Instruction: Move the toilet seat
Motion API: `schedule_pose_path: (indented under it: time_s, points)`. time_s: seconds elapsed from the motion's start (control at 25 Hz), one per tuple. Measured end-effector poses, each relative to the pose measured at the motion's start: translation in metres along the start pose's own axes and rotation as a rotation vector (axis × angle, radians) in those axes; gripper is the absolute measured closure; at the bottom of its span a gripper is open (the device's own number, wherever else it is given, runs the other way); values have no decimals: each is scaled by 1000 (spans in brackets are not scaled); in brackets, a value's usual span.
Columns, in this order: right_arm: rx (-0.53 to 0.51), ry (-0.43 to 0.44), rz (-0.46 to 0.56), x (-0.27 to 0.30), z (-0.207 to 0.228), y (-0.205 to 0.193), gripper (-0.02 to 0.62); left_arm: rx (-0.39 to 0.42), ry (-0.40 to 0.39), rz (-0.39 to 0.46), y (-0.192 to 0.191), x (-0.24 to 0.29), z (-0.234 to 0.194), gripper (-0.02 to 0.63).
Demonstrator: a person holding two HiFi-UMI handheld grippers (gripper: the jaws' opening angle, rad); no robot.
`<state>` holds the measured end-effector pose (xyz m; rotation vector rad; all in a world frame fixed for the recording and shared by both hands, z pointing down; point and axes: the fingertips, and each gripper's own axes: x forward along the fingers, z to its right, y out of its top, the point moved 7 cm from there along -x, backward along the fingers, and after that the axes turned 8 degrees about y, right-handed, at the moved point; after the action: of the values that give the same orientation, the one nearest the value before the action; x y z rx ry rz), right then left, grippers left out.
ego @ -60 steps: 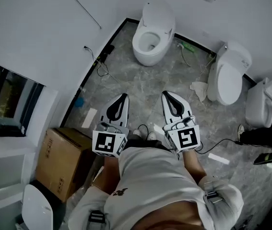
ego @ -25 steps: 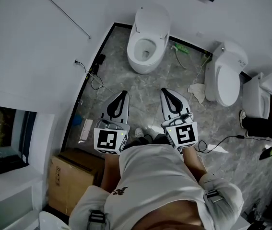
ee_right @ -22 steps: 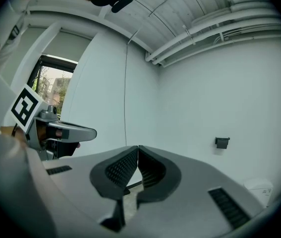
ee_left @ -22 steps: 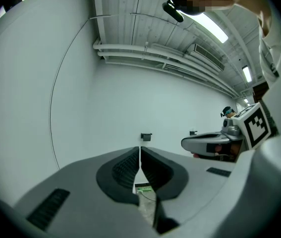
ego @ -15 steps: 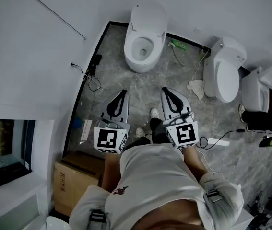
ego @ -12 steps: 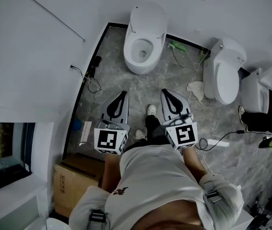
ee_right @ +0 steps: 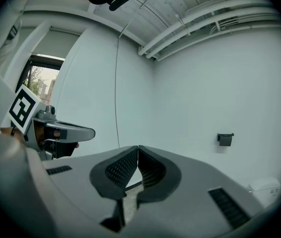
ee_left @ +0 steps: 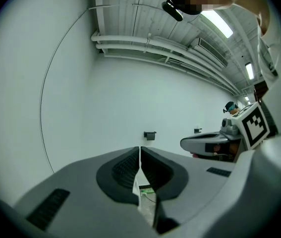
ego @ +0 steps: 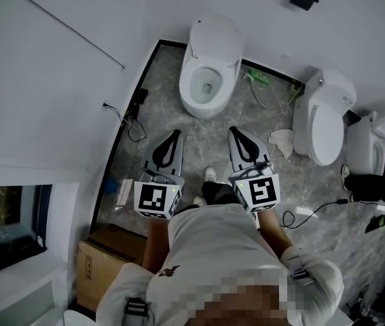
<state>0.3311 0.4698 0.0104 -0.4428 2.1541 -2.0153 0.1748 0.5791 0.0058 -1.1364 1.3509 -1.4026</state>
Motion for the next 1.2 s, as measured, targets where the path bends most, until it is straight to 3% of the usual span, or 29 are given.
schedule_pose_path:
  time_s: [0.6, 0.96, 1.2]
  points:
    - [33, 54, 19, 67, 86, 3, 574, 32, 72, -5, 17, 95, -10, 577]
    - [46, 52, 1, 95, 105, -2, 574, 33, 79, -13, 18, 126, -27, 577]
    - [45, 6, -9, 125, 109, 1, 575, 30, 43, -9, 14, 152, -53, 577]
